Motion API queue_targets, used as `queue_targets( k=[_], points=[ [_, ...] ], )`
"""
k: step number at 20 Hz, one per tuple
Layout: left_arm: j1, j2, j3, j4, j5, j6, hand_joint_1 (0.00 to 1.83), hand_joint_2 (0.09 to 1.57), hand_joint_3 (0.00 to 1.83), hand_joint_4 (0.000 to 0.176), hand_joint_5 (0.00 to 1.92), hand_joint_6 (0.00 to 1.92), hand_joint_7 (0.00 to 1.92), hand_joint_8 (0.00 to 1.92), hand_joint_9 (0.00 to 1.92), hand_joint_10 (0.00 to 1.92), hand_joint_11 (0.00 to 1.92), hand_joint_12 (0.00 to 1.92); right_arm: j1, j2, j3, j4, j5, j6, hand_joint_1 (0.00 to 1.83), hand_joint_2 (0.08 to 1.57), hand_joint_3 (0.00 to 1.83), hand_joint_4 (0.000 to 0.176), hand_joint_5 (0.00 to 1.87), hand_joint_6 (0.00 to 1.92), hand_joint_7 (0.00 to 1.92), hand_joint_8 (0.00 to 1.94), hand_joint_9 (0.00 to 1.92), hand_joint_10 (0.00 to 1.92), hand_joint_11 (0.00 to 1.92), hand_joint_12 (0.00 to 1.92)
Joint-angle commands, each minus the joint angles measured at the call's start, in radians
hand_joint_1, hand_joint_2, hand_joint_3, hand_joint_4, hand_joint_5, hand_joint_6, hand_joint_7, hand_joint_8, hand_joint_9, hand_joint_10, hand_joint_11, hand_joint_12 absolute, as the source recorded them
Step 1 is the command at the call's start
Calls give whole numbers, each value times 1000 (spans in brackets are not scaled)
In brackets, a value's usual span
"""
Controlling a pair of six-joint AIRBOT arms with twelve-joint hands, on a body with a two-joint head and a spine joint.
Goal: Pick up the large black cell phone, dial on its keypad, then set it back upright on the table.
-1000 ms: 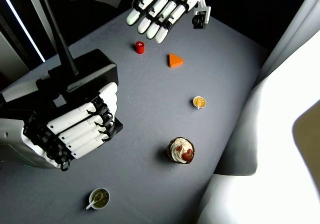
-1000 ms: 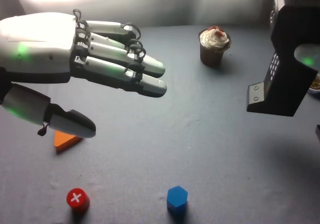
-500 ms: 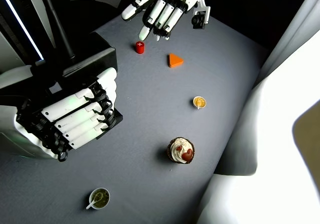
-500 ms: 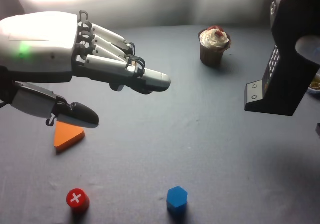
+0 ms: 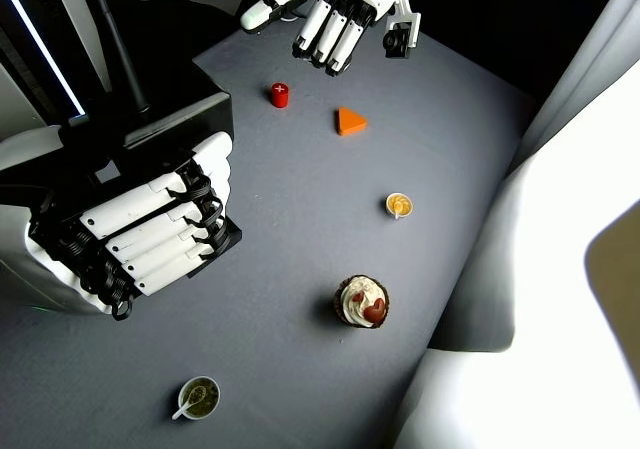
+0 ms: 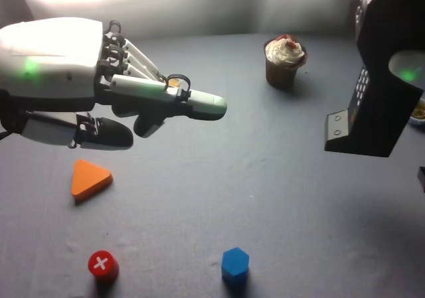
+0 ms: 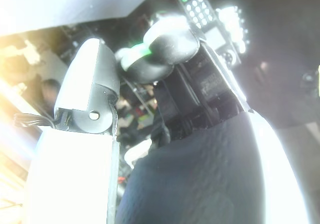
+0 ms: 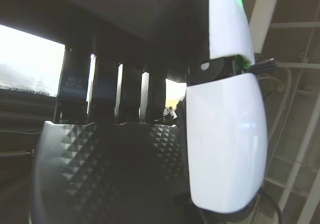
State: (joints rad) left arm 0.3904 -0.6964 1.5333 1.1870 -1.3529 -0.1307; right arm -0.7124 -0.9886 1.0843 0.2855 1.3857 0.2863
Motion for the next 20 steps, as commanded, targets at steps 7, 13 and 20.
queue_targets(
  k=[7, 13, 20],
  points=[
    [-41, 2, -3, -87, -71, -46, 1316, 1261, 22, 176, 0, 0, 669, 1562, 875, 1921, 880, 1921, 28, 15, -5, -5, 144, 13, 1367, 1149, 0, 0, 936, 903, 826, 1230, 869, 1345, 910, 1203],
    [-11, -22, -80, -96, -4, -164, 1315, 1263, 16, 176, 0, 0, 668, 1559, 883, 1921, 915, 1921, 41, 15, -8, -13, 140, 11, 1362, 1162, 1, 0, 940, 870, 782, 1303, 838, 1398, 906, 1265],
    [-39, -60, -118, -65, 176, -79, 1321, 1258, 5, 175, 0, 0, 686, 1534, 901, 1921, 875, 1921, 50, 13, -19, -19, 138, 2, 1351, 1199, 0, 0, 904, 930, 682, 1437, 765, 1501, 867, 1386]
  ],
)
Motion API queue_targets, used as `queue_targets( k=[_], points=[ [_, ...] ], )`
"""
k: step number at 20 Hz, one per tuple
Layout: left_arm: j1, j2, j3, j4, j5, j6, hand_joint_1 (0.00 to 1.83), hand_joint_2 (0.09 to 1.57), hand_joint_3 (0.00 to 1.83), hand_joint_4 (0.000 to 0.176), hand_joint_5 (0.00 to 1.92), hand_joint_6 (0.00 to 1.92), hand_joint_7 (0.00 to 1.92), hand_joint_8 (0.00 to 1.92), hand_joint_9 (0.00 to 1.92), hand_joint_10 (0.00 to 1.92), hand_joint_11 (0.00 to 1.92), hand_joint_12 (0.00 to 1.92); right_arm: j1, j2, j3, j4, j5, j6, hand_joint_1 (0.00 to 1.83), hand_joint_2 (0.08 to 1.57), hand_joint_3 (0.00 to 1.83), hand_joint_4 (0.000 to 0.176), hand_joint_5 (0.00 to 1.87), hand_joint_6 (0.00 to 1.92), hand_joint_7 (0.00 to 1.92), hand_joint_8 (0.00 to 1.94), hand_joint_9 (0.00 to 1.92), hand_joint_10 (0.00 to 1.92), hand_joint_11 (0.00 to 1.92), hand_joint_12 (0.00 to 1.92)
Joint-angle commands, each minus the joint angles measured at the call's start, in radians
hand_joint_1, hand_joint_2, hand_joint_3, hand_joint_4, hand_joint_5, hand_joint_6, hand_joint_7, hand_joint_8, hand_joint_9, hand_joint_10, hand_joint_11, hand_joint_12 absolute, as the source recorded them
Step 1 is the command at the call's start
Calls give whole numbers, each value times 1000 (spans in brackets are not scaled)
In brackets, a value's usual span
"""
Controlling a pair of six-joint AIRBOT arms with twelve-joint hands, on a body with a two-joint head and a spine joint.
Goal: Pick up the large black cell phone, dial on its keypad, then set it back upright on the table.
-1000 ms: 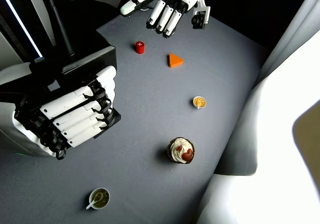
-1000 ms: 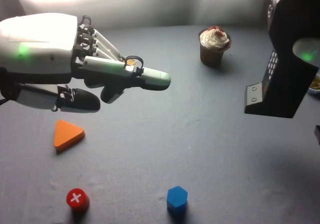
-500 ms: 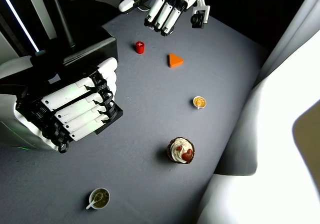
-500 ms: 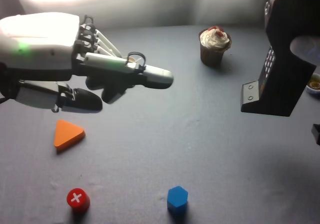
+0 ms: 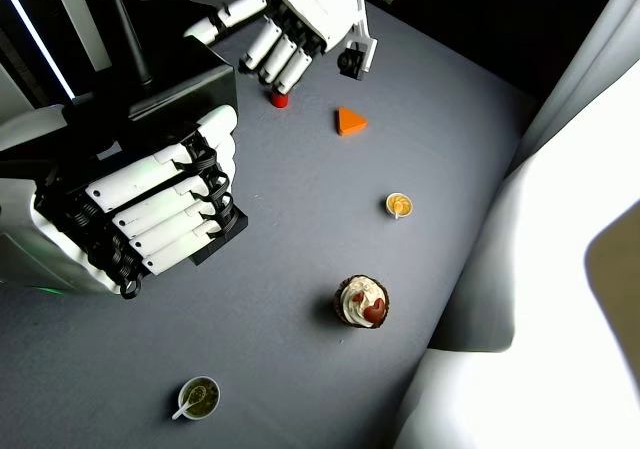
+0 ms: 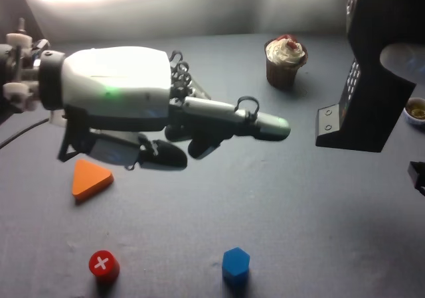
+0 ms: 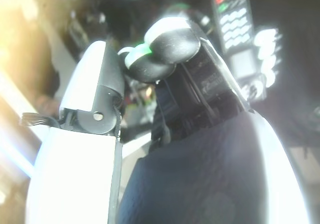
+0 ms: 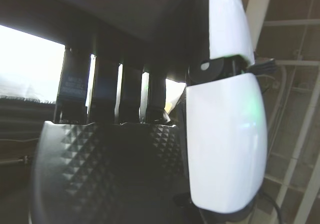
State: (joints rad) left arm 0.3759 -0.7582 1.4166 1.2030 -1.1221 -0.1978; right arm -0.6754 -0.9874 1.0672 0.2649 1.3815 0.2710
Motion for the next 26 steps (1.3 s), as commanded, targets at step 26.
queue_targets(
  k=[26],
  points=[
    [-91, -151, -57, -244, 284, 303, 1317, 1269, 0, 176, 0, 0, 676, 1555, 955, 1921, 997, 1921, 26, 7, 0, 0, 132, 15, 1354, 1186, 0, 0, 929, 883, 740, 1367, 760, 1494, 869, 1331]
  ],
)
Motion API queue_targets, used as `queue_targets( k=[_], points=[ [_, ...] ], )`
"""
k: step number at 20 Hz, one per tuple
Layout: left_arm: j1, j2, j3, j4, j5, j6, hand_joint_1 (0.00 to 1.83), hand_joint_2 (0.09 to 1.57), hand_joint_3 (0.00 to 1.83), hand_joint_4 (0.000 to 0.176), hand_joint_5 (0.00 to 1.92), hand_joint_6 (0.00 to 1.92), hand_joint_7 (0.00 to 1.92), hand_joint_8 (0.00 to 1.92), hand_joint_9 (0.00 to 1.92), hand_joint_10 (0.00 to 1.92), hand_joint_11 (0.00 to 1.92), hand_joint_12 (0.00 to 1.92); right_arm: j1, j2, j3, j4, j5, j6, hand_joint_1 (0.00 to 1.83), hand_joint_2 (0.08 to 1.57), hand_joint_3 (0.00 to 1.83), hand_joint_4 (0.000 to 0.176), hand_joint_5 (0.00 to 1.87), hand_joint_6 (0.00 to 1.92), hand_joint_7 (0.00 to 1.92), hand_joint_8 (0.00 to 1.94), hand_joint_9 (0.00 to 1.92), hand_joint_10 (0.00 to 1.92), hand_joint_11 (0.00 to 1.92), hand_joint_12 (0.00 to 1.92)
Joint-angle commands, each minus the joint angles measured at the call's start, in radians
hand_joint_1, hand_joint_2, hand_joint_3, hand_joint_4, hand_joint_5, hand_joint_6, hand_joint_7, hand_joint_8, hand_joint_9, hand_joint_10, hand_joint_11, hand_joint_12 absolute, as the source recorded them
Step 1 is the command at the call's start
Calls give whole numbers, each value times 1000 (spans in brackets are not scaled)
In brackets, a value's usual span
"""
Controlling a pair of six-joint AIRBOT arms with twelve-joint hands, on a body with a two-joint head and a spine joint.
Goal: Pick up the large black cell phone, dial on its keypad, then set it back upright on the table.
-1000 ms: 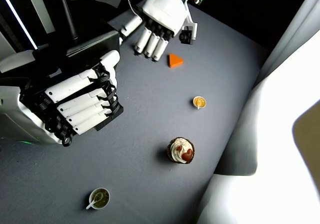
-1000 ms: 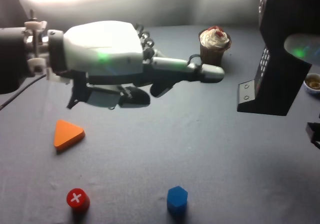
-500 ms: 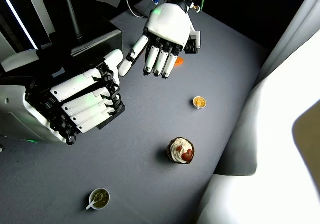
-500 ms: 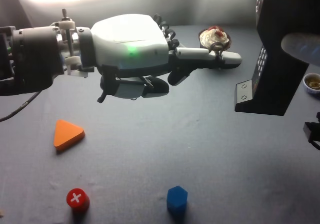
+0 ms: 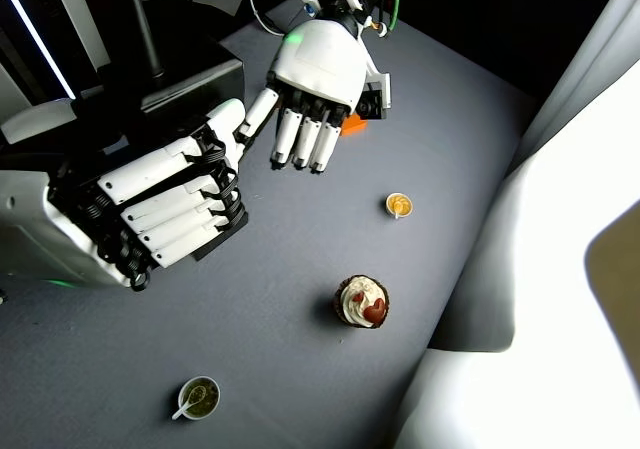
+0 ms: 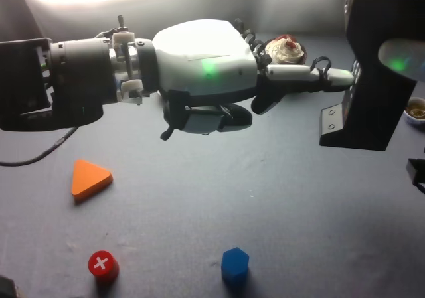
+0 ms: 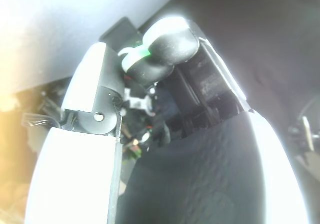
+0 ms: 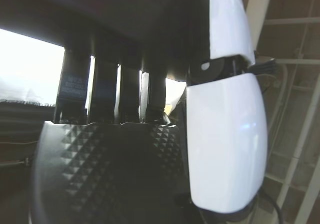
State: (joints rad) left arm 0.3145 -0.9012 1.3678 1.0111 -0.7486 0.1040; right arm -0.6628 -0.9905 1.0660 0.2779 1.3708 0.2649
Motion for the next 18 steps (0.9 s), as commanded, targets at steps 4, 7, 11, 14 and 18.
queue_targets(
  k=[4, 7, 11, 14, 18],
  points=[
    [-20, -1, -28, -53, -89, -18, 1317, 1268, 0, 176, 0, 0, 679, 1553, 963, 1921, 1008, 1921, 13, 10, 2, -13, 143, 21, 1352, 1191, 0, 0, 943, 860, 692, 1407, 771, 1498, 942, 1418],
    [-1, 28, -18, -52, -109, -33, 1319, 1267, 0, 176, 0, 0, 680, 1548, 938, 1921, 979, 1921, 13, 10, 3, -13, 143, 21, 1349, 1195, 0, 0, 944, 893, 674, 1398, 759, 1505, 920, 1394],
    [19, 70, 20, -52, -142, -50, 1318, 1270, 0, 176, 0, 0, 674, 1559, 950, 1921, 992, 1921, 13, 12, 5, -13, 143, 21, 1351, 1192, 0, 0, 945, 872, 685, 1402, 764, 1502, 923, 1384],
    [22, 86, 51, -55, -145, -55, 1317, 1270, 0, 176, 0, 0, 671, 1556, 935, 1921, 986, 1921, 13, 11, 5, -13, 143, 20, 1352, 1188, 0, 0, 954, 863, 704, 1389, 757, 1490, 892, 1378],
    [17, 80, 49, -84, -120, -33, 1316, 1271, 0, 176, 0, 0, 670, 1556, 920, 1921, 968, 1921, 13, 11, 6, -13, 143, 20, 1345, 1210, 1, 0, 921, 919, 642, 1455, 726, 1539, 903, 1398]
  ],
)
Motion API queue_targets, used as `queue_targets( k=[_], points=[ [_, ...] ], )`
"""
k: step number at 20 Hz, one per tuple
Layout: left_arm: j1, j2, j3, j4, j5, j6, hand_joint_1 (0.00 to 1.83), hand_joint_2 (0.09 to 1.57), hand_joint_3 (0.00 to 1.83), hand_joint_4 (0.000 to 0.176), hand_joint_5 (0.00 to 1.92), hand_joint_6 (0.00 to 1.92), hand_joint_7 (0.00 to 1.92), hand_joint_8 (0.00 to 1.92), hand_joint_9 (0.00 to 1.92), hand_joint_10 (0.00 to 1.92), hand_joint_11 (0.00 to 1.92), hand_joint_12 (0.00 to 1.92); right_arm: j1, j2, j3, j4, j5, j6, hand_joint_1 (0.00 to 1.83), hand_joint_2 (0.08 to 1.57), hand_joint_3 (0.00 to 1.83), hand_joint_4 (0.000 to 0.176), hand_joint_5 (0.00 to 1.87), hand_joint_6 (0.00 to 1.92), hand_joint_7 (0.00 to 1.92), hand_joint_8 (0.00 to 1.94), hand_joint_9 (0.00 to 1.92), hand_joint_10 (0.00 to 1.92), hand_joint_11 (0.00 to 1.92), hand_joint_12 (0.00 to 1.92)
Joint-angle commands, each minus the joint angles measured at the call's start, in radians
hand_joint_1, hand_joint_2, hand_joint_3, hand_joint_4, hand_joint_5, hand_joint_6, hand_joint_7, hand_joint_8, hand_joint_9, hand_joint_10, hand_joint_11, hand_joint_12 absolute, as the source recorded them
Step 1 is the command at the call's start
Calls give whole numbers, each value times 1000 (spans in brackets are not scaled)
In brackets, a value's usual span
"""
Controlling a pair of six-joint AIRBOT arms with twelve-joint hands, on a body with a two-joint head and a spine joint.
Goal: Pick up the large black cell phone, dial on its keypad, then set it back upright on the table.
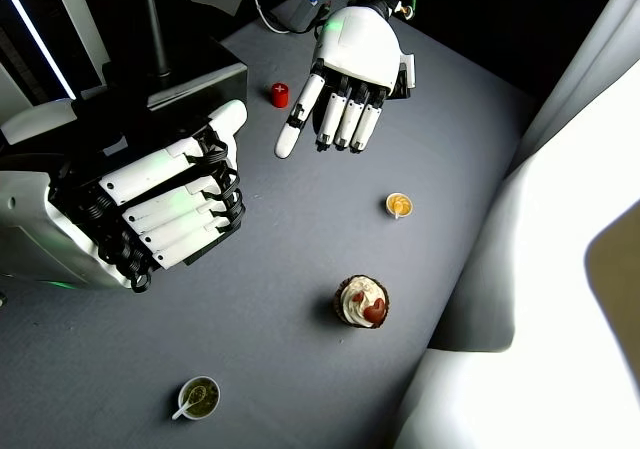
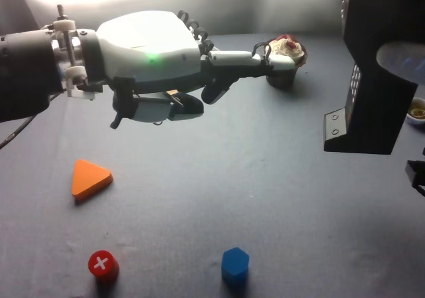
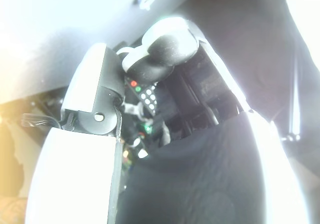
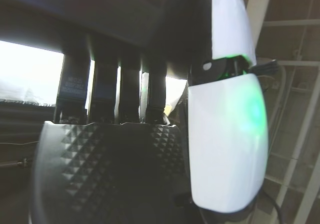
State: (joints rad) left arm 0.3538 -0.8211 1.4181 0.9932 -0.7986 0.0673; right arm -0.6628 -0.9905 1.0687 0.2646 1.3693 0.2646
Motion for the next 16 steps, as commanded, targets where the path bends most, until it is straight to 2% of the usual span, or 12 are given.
queue_targets(
  k=[1, 7, 16],
  points=[
    [-23, -4, -8, -78, -62, 13, 1316, 1270, 0, 176, 0, 0, 671, 1555, 925, 1921, 979, 1921, 13, 11, 3, 1, 144, 21, 1343, 1216, 0, 0, 908, 886, 635, 1512, 721, 1549, 932, 1419],
    [-33, -53, -29, -108, -16, 47, 1320, 1265, 0, 176, 0, 0, 683, 1545, 940, 1921, 979, 1921, 13, 11, 5, 1, 144, 21, 1345, 1210, 0, 0, 898, 940, 654, 1442, 748, 1538, 911, 1406],
    [-53, -117, -39, -113, 25, 77, 1322, 1257, 0, 176, 0, 0, 698, 1513, 905, 1921, 956, 1921, 13, 11, 5, 0, 144, 21, 1356, 1178, 0, 0, 962, 829, 738, 1355, 774, 1478, 857, 1347]
  ],
)
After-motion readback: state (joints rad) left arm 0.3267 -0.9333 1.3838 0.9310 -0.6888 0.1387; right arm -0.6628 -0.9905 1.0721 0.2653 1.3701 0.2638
